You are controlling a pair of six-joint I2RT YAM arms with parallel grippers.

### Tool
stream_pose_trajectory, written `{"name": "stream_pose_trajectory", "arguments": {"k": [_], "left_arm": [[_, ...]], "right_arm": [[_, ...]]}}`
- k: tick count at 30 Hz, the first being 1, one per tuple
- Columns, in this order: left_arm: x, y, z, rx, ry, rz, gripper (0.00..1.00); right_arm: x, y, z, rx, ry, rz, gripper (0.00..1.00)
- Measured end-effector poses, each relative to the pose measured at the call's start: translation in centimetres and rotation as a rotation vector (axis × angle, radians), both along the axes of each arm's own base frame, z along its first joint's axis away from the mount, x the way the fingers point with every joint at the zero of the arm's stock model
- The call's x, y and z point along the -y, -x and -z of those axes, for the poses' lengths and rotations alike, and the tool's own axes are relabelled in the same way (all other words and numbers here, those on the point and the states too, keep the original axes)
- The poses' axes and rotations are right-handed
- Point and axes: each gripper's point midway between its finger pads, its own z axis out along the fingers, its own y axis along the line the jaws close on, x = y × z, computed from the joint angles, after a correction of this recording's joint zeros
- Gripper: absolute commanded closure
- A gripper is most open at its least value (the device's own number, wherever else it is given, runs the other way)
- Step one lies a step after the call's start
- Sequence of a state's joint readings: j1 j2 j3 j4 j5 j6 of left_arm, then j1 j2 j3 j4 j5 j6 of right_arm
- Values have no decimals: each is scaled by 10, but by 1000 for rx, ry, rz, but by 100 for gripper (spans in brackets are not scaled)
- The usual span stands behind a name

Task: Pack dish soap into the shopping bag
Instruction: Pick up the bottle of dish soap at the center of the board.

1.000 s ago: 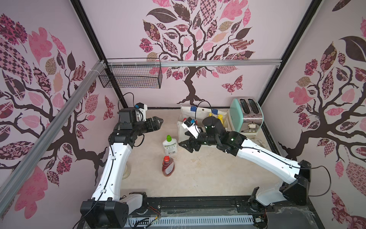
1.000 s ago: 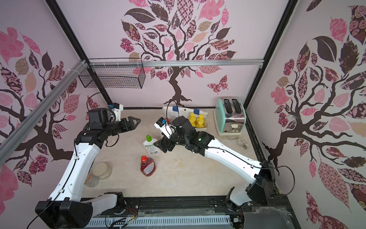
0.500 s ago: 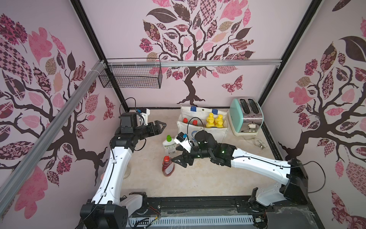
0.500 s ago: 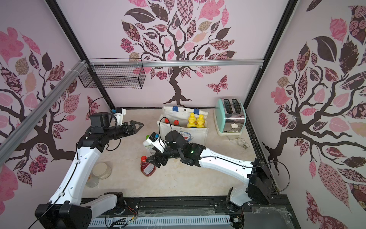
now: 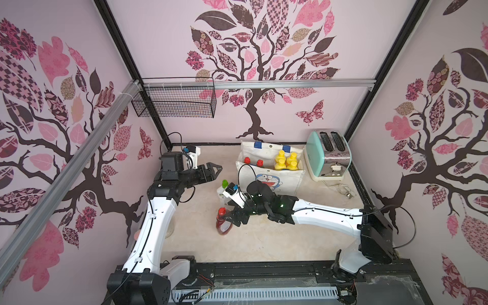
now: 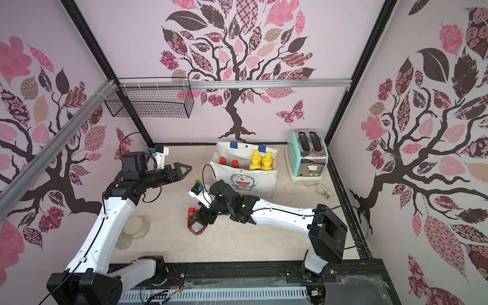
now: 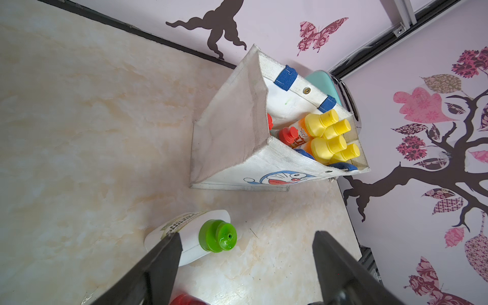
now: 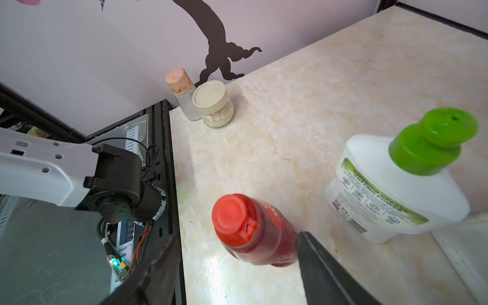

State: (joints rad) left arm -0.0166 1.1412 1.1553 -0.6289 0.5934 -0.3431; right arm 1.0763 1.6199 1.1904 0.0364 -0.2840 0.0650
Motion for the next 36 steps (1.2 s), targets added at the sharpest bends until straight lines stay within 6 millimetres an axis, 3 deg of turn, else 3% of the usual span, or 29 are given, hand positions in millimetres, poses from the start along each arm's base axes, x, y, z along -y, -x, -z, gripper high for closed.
{"name": "stream_pose_trajectory", "arguments": {"k": [8, 16, 29, 36], "left_arm": [[0, 0, 0, 1, -2, 1, 16], [0, 0, 0, 2, -2, 1, 16], [0, 0, 0, 2, -3, 1, 16], [0, 0, 0, 2, -3, 1, 16]], "right_arm": [[-10, -4, 15, 1, 11, 14, 26], [-13, -10, 11, 27, -11, 38, 27], [-21, -14, 23, 29, 7, 57, 31], [-29, -13, 17, 30, -16, 53, 42]]}}
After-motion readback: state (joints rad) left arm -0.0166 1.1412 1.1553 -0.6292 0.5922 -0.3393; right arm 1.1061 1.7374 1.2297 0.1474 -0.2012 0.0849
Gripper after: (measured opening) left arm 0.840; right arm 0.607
